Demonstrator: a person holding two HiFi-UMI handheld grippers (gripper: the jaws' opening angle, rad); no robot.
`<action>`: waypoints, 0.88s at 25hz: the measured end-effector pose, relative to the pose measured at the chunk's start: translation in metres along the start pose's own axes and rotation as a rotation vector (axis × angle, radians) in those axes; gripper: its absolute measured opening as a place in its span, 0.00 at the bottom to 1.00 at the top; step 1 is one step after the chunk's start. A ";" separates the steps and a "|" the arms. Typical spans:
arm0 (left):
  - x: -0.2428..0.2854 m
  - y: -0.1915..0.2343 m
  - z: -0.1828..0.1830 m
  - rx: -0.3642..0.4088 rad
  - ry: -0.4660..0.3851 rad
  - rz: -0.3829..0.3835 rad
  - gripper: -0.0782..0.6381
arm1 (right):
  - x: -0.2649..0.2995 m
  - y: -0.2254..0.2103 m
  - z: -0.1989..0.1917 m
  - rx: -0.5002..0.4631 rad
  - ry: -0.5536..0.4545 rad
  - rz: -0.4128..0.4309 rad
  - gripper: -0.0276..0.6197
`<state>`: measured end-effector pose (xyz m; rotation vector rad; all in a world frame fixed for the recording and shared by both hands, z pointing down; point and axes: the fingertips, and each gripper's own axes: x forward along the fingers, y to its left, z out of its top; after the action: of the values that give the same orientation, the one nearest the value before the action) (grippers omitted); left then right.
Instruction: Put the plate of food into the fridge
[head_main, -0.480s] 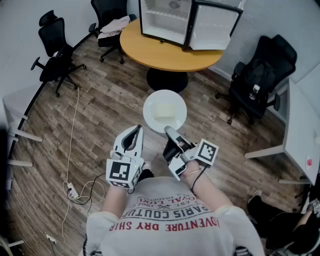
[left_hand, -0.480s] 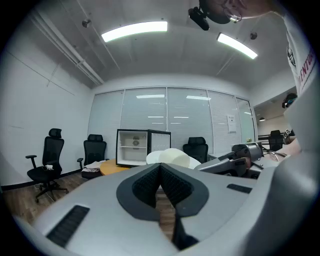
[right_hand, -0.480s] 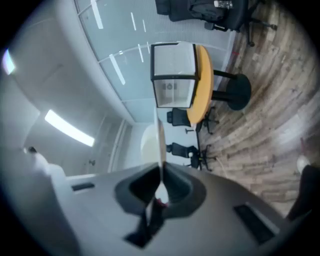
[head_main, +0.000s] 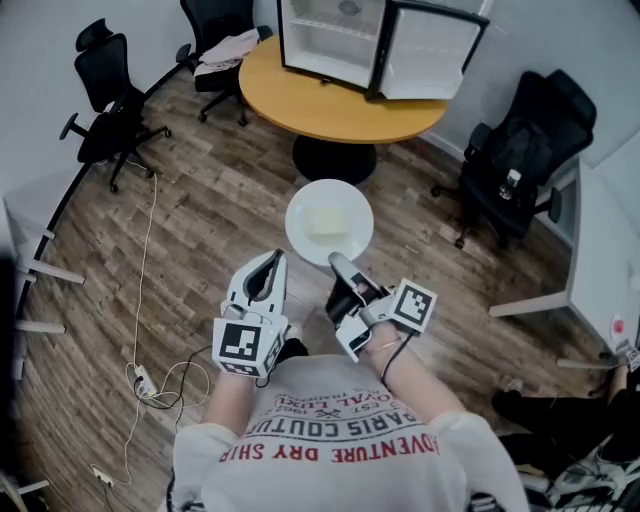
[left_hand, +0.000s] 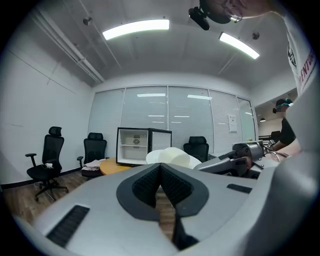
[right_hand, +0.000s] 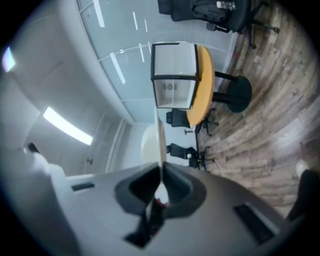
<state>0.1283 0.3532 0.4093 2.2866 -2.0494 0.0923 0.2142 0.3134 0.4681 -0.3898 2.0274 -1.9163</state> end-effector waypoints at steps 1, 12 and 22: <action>0.002 0.001 0.000 -0.001 0.001 -0.001 0.14 | 0.001 0.000 0.001 -0.012 -0.003 -0.005 0.10; 0.021 0.057 0.002 -0.008 -0.003 -0.049 0.14 | 0.056 -0.002 -0.002 -0.052 -0.035 -0.043 0.10; 0.037 0.132 0.004 -0.015 0.001 -0.078 0.14 | 0.126 -0.002 -0.007 -0.072 -0.076 -0.049 0.10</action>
<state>0.0007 0.3017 0.4105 2.3533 -1.9506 0.0741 0.0964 0.2682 0.4646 -0.5269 2.0599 -1.8313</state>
